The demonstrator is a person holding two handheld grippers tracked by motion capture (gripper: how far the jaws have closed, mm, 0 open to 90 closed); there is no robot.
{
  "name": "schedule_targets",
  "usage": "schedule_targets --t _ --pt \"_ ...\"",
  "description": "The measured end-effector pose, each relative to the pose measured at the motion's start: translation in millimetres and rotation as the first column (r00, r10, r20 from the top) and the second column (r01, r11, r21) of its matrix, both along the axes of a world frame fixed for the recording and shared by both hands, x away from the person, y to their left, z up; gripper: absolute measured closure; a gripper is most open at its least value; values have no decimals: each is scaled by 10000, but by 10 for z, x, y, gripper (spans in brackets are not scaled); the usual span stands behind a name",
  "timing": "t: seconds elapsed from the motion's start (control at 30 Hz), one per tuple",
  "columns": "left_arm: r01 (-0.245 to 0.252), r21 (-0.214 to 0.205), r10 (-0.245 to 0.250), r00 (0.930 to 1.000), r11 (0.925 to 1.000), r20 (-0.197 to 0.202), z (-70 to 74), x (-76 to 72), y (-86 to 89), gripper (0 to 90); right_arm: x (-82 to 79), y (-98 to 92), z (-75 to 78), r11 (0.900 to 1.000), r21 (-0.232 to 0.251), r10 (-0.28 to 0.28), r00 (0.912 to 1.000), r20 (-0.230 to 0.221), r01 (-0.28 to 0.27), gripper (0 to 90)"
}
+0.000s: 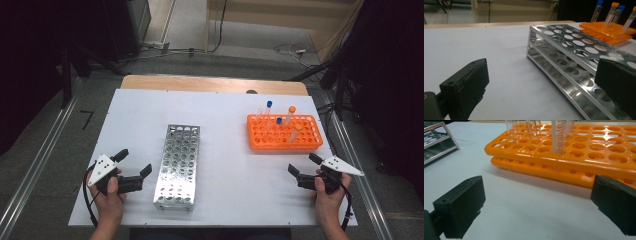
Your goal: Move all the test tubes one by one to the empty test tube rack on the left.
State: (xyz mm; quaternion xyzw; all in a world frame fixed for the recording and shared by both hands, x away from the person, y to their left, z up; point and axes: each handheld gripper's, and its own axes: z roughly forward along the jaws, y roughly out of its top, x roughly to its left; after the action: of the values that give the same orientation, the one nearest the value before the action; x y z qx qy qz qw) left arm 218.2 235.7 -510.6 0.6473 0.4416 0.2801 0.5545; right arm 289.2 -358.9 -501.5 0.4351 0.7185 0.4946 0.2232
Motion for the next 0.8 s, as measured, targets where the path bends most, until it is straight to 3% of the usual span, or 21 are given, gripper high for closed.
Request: schedule_targets --t 0.27,0.57,0.8 --pt "2 216 -3 10000 9998 58 10 -9 -24 0 -1 -21 44 9999 -12 -140 9999 -80 140 13" --pt "97 391 -101 9999 9992 102 20 -29 -46 0 70 -6 203 9999 76 142 9999 -6 -142 71" --pt "56 318 -59 9999 9995 96 23 -27 -41 0 305 65 276 9996 -174 -234 9993 -288 229 213"
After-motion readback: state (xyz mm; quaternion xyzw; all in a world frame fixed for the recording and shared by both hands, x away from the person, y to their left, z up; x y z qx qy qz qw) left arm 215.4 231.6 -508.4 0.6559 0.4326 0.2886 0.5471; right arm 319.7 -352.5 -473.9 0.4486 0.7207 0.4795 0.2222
